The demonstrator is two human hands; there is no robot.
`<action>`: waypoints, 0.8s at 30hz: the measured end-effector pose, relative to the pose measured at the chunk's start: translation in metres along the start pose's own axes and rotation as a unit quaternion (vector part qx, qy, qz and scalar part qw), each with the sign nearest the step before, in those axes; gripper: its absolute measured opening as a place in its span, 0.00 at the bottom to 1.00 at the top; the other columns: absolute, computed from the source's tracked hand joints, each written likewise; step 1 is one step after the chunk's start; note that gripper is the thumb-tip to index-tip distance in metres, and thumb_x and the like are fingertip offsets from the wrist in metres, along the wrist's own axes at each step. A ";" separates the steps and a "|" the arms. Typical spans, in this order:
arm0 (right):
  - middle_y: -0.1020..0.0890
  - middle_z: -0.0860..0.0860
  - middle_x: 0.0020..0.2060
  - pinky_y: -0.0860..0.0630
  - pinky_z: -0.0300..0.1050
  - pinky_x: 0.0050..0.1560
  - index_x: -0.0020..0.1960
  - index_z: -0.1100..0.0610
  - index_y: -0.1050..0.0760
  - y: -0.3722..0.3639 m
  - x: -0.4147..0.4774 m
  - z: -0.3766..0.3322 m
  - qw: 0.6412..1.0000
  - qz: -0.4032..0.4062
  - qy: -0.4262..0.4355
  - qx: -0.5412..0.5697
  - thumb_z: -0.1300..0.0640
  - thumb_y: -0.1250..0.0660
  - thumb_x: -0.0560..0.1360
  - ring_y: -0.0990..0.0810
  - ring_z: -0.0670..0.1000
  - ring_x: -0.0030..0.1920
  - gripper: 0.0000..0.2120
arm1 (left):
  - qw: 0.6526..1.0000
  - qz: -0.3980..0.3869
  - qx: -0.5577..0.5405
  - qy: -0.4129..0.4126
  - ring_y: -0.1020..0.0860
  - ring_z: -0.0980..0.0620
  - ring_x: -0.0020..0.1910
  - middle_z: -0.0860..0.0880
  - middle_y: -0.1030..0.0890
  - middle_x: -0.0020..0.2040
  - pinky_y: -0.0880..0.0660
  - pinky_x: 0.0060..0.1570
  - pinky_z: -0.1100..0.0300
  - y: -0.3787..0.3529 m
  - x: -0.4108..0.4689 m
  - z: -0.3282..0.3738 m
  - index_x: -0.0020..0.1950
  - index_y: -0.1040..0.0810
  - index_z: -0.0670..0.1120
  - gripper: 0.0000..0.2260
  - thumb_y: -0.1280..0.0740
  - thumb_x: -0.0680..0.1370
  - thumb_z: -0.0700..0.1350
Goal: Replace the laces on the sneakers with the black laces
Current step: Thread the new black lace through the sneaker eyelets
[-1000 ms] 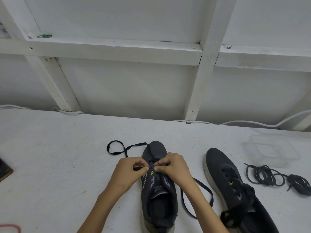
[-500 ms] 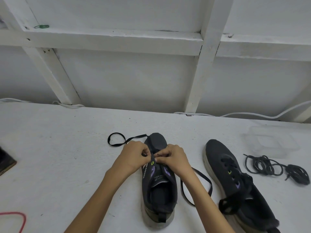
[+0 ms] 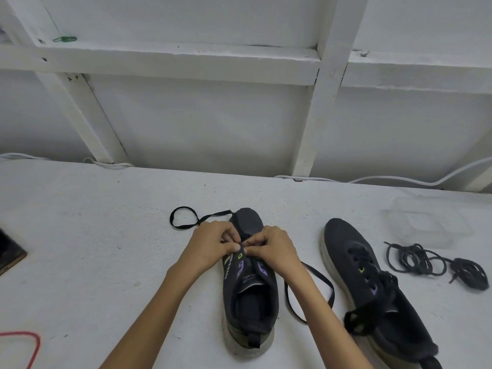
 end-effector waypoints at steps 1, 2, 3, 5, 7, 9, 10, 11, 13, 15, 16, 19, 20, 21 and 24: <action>0.22 0.41 0.33 0.23 0.49 0.49 0.46 0.49 0.14 0.000 -0.001 -0.001 1.000 -0.001 -0.002 -0.009 0.55 0.25 0.69 0.20 0.47 0.44 0.06 | 1.000 0.010 -0.016 0.000 0.20 0.60 0.38 0.54 0.17 0.37 0.25 0.45 0.63 0.000 -0.002 -0.002 0.39 0.21 0.55 0.09 0.25 0.70 0.42; 0.23 0.42 0.33 0.24 0.48 0.48 0.46 0.49 0.15 0.000 -0.001 -0.002 1.000 -0.001 -0.004 -0.015 0.54 0.26 0.70 0.20 0.47 0.44 0.05 | 0.999 0.023 -0.033 -0.003 0.20 0.61 0.40 0.55 0.17 0.37 0.25 0.45 0.63 -0.001 -0.004 -0.004 0.40 0.21 0.56 0.09 0.24 0.71 0.43; 0.23 0.43 0.33 0.24 0.47 0.47 0.45 0.48 0.15 0.001 -0.002 -0.002 1.000 0.000 -0.007 -0.023 0.54 0.27 0.70 0.21 0.47 0.42 0.04 | 0.998 0.036 -0.052 -0.004 0.20 0.62 0.42 0.56 0.17 0.39 0.26 0.46 0.65 -0.002 -0.007 -0.004 0.41 0.21 0.55 0.07 0.24 0.71 0.45; 0.25 0.44 0.34 0.26 0.46 0.44 0.40 0.45 0.19 0.000 -0.004 -0.004 0.999 0.002 -0.011 -0.048 0.56 0.31 0.71 0.24 0.47 0.41 0.06 | 0.995 0.053 -0.081 -0.002 0.21 0.64 0.47 0.57 0.18 0.43 0.28 0.47 0.68 -0.006 -0.013 -0.004 0.45 0.20 0.54 0.07 0.25 0.71 0.53; 0.25 0.44 0.37 0.27 0.45 0.44 0.37 0.43 0.25 -0.002 -0.005 -0.004 0.998 0.004 -0.018 -0.060 0.60 0.34 0.70 0.25 0.48 0.42 0.11 | 0.996 0.061 -0.070 -0.005 0.23 0.65 0.50 0.60 0.20 0.47 0.28 0.51 0.68 -0.010 -0.019 -0.004 0.47 0.21 0.58 0.13 0.28 0.68 0.62; 0.26 0.44 0.39 0.29 0.44 0.44 0.39 0.45 0.26 -0.004 -0.006 -0.006 0.998 0.009 -0.020 -0.057 0.60 0.35 0.71 0.26 0.49 0.43 0.09 | 0.997 0.059 -0.054 -0.006 0.24 0.66 0.51 0.62 0.22 0.48 0.28 0.52 0.67 -0.012 -0.022 -0.004 0.48 0.22 0.62 0.17 0.34 0.63 0.67; 0.26 0.44 0.39 0.30 0.43 0.42 0.40 0.47 0.26 -0.004 -0.007 -0.007 0.998 0.013 -0.020 -0.056 0.59 0.34 0.72 0.26 0.48 0.43 0.07 | 0.997 0.055 -0.056 -0.001 0.25 0.66 0.50 0.62 0.23 0.48 0.28 0.52 0.66 -0.012 -0.023 -0.004 0.47 0.22 0.64 0.17 0.36 0.62 0.67; 0.27 0.43 0.38 0.32 0.42 0.41 0.41 0.48 0.26 -0.005 -0.007 -0.007 0.998 0.019 -0.017 -0.055 0.59 0.34 0.73 0.27 0.48 0.42 0.06 | 0.997 0.052 -0.063 0.006 0.24 0.65 0.50 0.61 0.23 0.48 0.27 0.52 0.64 -0.012 -0.022 -0.004 0.47 0.22 0.64 0.17 0.36 0.61 0.66; 0.26 0.43 0.38 0.31 0.42 0.40 0.40 0.49 0.25 -0.004 -0.008 -0.006 0.999 0.033 -0.017 -0.037 0.59 0.35 0.73 0.27 0.46 0.41 0.06 | 0.995 0.050 -0.079 0.016 0.24 0.63 0.50 0.59 0.23 0.48 0.26 0.52 0.63 -0.009 -0.020 -0.002 0.46 0.22 0.64 0.14 0.35 0.62 0.60; 0.25 0.43 0.36 0.30 0.43 0.41 0.37 0.50 0.25 -0.001 -0.009 -0.003 0.998 0.046 -0.024 0.032 0.62 0.34 0.73 0.27 0.45 0.38 0.09 | 0.994 0.052 -0.095 0.018 0.23 0.62 0.49 0.58 0.22 0.48 0.26 0.51 0.64 -0.008 -0.019 -0.002 0.45 0.21 0.63 0.11 0.35 0.63 0.56; 0.25 0.45 0.34 0.30 0.42 0.40 0.37 0.51 0.24 0.001 -0.010 0.000 0.994 0.051 -0.031 0.092 0.64 0.34 0.73 0.28 0.45 0.36 0.10 | 0.993 0.055 -0.104 0.018 0.23 0.62 0.48 0.58 0.21 0.47 0.27 0.50 0.65 -0.007 -0.019 -0.003 0.44 0.21 0.63 0.10 0.35 0.64 0.55; 0.25 0.47 0.30 0.33 0.35 0.30 0.38 0.55 0.23 0.002 -0.013 0.011 0.946 0.042 -0.066 0.313 0.67 0.37 0.76 0.30 0.46 0.30 0.12 | 0.989 0.065 -0.127 0.023 0.22 0.63 0.48 0.58 0.20 0.47 0.28 0.50 0.66 -0.004 -0.020 -0.008 0.43 0.20 0.64 0.08 0.33 0.67 0.51; 0.24 0.49 0.30 0.34 0.35 0.28 0.39 0.57 0.22 0.001 -0.014 0.014 0.927 0.034 -0.075 0.366 0.67 0.37 0.77 0.31 0.46 0.29 0.11 | 0.990 0.066 -0.124 0.025 0.22 0.63 0.48 0.59 0.20 0.47 0.28 0.50 0.65 -0.004 -0.020 -0.009 0.42 0.21 0.65 0.08 0.34 0.67 0.52; 0.23 0.51 0.32 0.35 0.35 0.28 0.40 0.57 0.22 0.000 -0.015 0.015 0.914 0.027 -0.077 0.397 0.67 0.37 0.78 0.31 0.46 0.29 0.11 | 0.992 0.064 -0.109 0.026 0.22 0.63 0.48 0.60 0.21 0.48 0.27 0.51 0.65 -0.005 -0.019 -0.009 0.42 0.22 0.66 0.08 0.35 0.66 0.54; 0.21 0.50 0.32 0.32 0.33 0.29 0.43 0.59 0.20 0.002 -0.019 0.008 0.913 0.013 -0.054 0.405 0.66 0.34 0.77 0.29 0.43 0.27 0.07 | 0.996 0.076 -0.052 0.017 0.24 0.62 0.49 0.61 0.24 0.49 0.29 0.48 0.64 -0.011 -0.017 -0.009 0.45 0.20 0.63 0.04 0.31 0.72 0.56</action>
Point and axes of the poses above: each hand's wrist, its own x-axis towards the middle knuckle, its own y-axis out of the back of the hand, z = x × y, the point moved 10 cm from there along x, towards the middle knuckle
